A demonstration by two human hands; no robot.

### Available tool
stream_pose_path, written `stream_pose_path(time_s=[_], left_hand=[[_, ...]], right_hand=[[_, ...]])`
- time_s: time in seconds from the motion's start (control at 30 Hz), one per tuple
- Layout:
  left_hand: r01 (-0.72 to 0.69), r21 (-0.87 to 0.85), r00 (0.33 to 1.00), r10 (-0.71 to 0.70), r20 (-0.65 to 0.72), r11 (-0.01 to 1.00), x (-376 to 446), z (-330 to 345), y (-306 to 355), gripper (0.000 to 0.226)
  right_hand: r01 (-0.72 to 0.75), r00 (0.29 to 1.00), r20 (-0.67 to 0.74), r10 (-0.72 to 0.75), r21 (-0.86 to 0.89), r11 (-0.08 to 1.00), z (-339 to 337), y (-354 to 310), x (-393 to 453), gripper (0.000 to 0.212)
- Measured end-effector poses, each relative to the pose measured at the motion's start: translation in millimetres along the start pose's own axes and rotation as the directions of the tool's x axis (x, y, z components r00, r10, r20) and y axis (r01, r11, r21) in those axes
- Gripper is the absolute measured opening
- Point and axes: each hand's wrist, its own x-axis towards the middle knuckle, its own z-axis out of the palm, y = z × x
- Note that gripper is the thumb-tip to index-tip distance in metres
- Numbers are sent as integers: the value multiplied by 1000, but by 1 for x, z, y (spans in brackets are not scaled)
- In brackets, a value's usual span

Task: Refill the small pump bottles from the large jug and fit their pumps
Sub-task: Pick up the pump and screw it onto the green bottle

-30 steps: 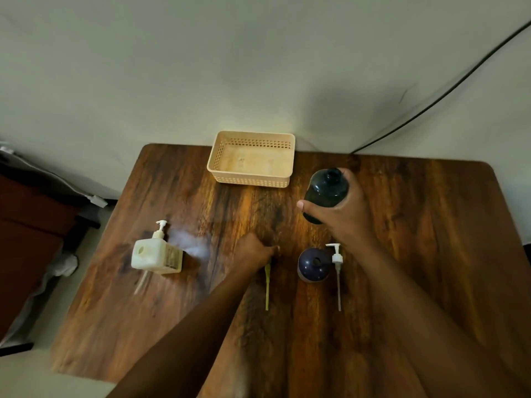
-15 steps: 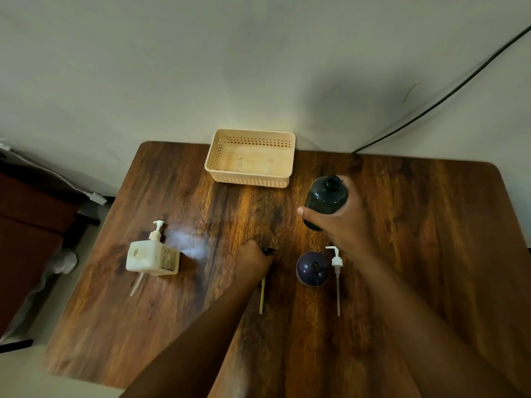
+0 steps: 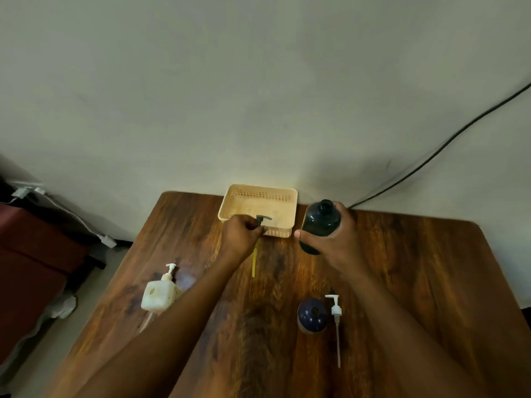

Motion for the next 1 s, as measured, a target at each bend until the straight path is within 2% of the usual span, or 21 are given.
stream_pose_path(time_s=[0.13,0.47,0.63,0.77,1.0], left_hand=[[-180,-9,979,178,-103,984,9,-53,72,27],[-478,-66,864,456,-214,876,-11,-146,217,13],[-564,-145,817,524,-243,813,-33,-185,269,16],[-617,-200,782,564,-265,761,-49,-211,301,17],[-692,-225,721,640,-266,686,-65,-224,330,15]], right_hand=[[49,999,-2,-49,-10,999,-3,-31,2,74],[126,992,-21,-128,-73,989,-2,-96,6,83],[157,987,-27,-160,-93,983,-6,-123,5,85],[185,982,-31,-188,-82,979,-9,-140,2,78],[180,983,-24,-183,-81,980,-10,-155,-1,75]])
